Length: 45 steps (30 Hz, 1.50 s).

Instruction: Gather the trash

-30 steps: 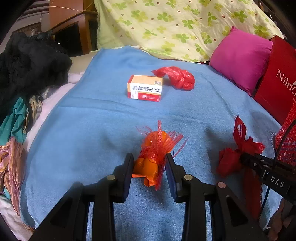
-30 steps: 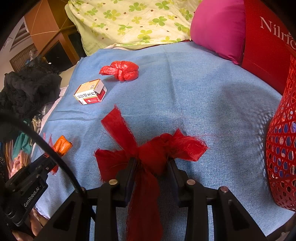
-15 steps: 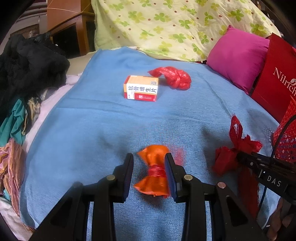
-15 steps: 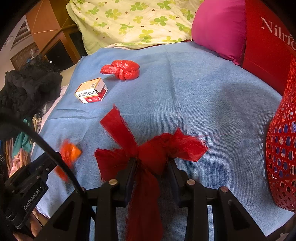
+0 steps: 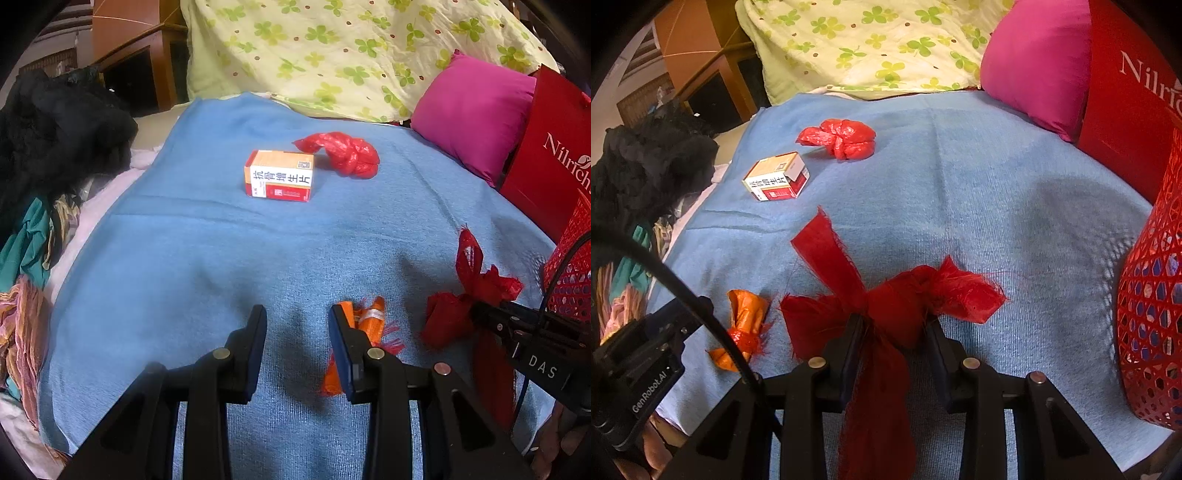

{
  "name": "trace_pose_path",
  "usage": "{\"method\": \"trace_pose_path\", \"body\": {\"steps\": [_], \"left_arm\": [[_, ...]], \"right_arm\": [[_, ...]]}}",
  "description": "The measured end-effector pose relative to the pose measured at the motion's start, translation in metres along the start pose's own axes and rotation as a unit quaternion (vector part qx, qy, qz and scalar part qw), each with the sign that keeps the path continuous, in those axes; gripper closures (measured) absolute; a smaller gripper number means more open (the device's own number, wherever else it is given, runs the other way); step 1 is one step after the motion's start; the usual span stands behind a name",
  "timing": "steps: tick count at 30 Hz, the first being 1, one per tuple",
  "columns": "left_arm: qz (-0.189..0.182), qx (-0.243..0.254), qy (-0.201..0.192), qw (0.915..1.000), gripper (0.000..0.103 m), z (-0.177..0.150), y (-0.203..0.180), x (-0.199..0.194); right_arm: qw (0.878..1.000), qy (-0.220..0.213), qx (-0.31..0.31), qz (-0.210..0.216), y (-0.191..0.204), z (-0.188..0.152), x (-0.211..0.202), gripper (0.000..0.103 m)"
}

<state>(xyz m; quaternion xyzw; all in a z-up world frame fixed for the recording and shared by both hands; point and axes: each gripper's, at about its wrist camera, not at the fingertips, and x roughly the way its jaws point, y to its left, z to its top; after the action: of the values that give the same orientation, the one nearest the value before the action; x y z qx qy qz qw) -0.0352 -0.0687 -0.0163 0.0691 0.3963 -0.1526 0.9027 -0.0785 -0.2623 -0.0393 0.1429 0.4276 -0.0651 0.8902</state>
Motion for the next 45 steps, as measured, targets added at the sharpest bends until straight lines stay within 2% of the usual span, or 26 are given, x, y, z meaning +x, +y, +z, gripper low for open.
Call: {"method": "trace_pose_path", "body": {"steps": [45], "left_arm": [[-0.007,0.009,0.013,0.9999,0.067,-0.0022,-0.0047,0.0043]], "right_arm": [[1.0,-0.004,0.002,0.001,-0.0027,0.0008,-0.0018,0.066]]}}
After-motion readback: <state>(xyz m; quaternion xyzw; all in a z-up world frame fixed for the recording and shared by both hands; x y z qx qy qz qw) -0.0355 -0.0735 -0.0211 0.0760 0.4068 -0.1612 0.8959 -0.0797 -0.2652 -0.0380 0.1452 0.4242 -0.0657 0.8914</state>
